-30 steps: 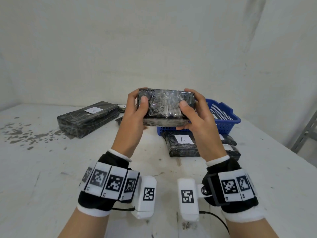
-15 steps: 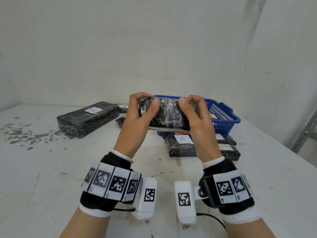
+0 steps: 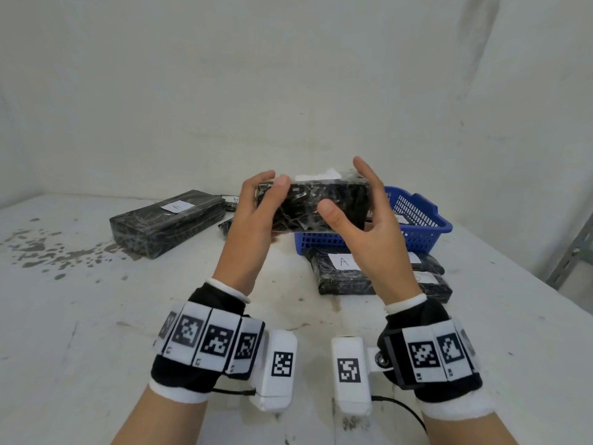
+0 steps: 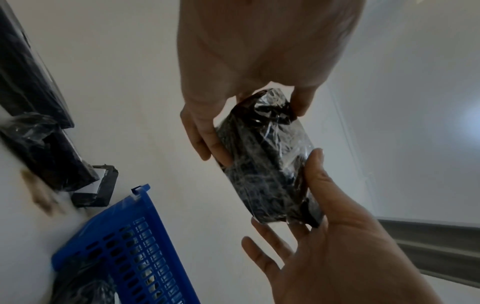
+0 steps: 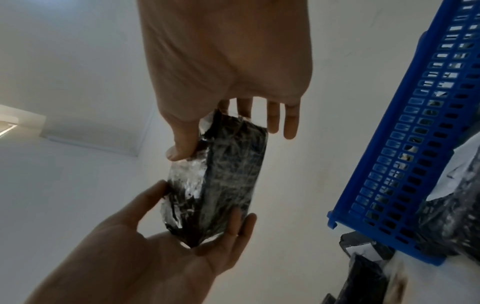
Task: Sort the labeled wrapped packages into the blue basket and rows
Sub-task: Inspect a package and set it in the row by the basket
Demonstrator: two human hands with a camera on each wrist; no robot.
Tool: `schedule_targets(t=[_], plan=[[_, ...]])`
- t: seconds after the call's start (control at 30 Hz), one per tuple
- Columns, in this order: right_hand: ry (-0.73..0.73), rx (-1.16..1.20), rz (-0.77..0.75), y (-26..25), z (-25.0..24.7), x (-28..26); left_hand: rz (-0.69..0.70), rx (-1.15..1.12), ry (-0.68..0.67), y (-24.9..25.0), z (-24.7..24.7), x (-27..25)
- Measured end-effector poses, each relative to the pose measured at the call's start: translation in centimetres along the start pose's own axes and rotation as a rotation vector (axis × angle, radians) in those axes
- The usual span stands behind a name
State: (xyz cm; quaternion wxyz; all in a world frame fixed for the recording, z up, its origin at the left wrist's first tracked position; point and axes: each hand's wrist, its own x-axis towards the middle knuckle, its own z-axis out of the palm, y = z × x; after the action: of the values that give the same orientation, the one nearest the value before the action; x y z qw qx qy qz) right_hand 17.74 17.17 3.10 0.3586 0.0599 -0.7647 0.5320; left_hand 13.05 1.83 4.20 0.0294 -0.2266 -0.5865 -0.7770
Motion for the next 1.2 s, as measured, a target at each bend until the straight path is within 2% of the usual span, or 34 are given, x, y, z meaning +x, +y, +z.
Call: schedule_targets(t=[0.07,0.23,0.4,0.67,1.03,1.2], plan=[[-0.022,-0.047,0.016,-0.19,0.17,-0.04,0.015,-0.041,0.018,0.02,-0.22,0.08],[-0.013,0.157,0.045,0.14,0.12,0.25,-0.012,0.012,-0.040,-0.42,-0.30,0.12],[-0.017,0.155,0.086,0.28,0.31,0.20,-0.002,0.058,-0.102,-0.80,-0.01,0.03],[-0.004,0.138,0.064,-0.39,0.46,-0.09,0.063,0.085,-0.107,-0.78,-0.08,0.07],[-0.026,0.203,0.093,-0.08,-0.32,0.53,0.046,0.057,-0.035,-0.19,0.01,0.05],[0.023,0.228,0.092,-0.17,-0.09,0.45,0.053,0.047,-0.045,-0.36,-0.11,0.21]])
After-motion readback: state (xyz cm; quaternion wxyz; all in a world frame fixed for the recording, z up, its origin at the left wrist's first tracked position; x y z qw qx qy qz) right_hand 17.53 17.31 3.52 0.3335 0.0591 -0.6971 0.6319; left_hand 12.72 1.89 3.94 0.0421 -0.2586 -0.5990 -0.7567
